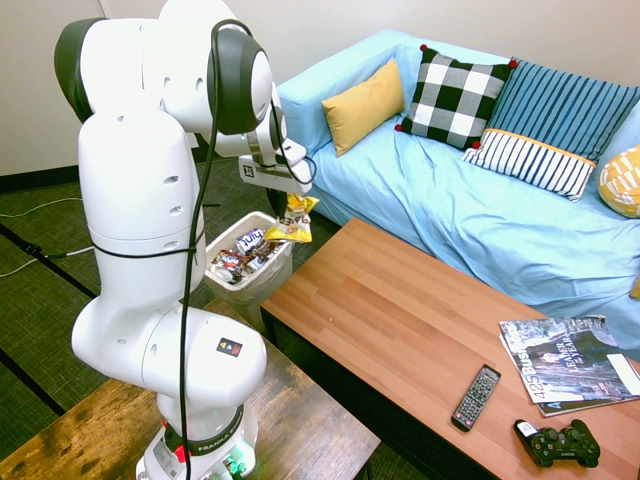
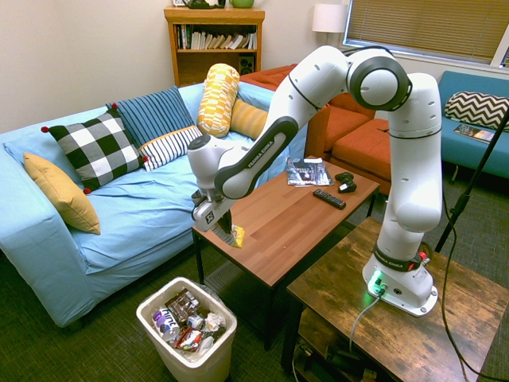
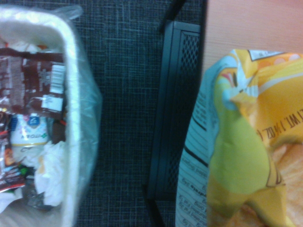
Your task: Throw the chip bag in the trash bin
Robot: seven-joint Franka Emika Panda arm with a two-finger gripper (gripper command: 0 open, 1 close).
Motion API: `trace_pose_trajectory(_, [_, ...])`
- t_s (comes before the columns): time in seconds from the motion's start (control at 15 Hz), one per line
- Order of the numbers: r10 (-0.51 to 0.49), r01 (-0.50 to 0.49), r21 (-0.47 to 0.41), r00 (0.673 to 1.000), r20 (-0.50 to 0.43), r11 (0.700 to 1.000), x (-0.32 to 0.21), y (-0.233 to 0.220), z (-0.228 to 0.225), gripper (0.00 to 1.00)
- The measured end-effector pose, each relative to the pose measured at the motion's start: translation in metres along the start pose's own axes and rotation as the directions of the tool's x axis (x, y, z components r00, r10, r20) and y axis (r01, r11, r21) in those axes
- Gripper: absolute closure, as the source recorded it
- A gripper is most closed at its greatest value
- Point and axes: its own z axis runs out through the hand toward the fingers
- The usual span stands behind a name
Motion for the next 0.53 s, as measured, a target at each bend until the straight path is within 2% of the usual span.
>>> trace_pose_trajectory(0.27, [-0.098, 0.098, -0.022, 0.995, -0.028, 0.995, -0.069, -0.064, 0.013, 1.0])
trace_pose_trajectory(0.47, [-0.153, 0.151, -0.04, 0.988, -0.037, 0.988, -0.098, -0.103, 0.035, 1.0])
trace_pose_trajectory(0.53, [-0.164, 0.162, -0.049, 0.986, -0.042, 0.986, -0.103, -0.113, 0.043, 0.0])
